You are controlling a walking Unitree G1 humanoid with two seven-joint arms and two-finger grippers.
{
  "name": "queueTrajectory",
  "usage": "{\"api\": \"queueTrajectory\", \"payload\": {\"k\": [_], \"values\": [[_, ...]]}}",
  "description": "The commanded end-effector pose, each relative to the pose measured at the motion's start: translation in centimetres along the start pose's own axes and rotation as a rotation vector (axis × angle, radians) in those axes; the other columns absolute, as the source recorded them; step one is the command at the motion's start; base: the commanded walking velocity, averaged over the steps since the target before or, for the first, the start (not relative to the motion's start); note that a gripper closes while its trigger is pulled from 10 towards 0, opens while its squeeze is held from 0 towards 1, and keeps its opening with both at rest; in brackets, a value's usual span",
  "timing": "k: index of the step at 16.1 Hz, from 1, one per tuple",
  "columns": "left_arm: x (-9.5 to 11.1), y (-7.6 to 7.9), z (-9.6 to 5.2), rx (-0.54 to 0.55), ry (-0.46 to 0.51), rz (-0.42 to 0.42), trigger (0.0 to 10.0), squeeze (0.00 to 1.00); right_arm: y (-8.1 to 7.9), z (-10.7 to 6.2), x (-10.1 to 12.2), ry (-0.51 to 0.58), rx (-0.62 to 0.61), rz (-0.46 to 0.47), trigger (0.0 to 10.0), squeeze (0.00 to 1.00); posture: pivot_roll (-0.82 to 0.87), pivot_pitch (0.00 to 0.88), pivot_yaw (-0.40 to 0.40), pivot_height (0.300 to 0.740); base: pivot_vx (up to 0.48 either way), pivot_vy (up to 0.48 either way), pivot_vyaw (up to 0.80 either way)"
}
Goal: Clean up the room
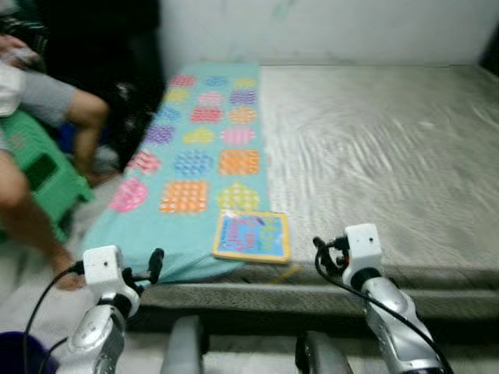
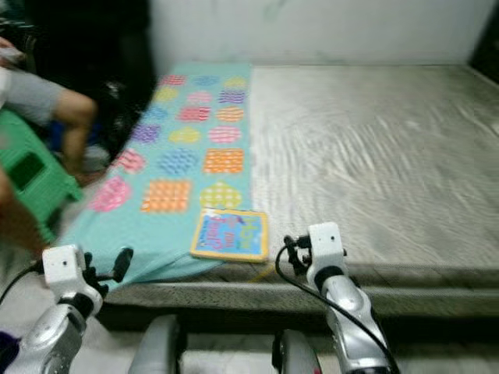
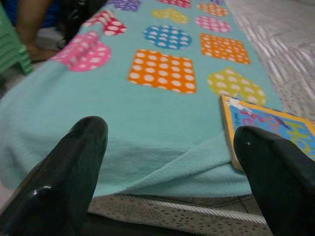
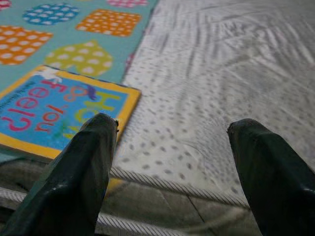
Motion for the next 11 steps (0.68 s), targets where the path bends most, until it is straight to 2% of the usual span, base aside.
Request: {"api": "queueTrajectory", "payload": {"k": [1,8,11], "values": [[0.79,0.17,0.36,-0.004,0.03,0.008,10.0,0.0,0.05,0.24,0.31,0.012,0.003,-0.01,10.0,0.0,-0.07,0.035,0.04,0.601,0.0,0.0,0.0],[0.71,0.21,0.42,-0.002,0.029,0.009,10.0,0.0,-0.11,0.28,0.3,0.019,0.02,-0.021,10.0,0.0,-0.07,0.024,0.037,0.601,0.0,0.0,0.0],[0.63,0.2,0.42,0.002,0.029,0.007,10.0,0.0,-0.12,0.34,0.27,0.02,0.025,-0.023,10.0,0.0,-0.07,0.023,0.034,0.571,0.0,0.0,0.0]]}}
Point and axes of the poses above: a point about 5 cm out from each wrist's last joint towards the gripper, its own z axis pointing out of the wrist towards the gripper, its own x axis along the axis of the wrist's last joint, y = z × x, the point moved 1 cm from there along z, pointing out of the wrist towards the gripper, and after that the axes turned 5 degrees about z, right-handed, at the moved point
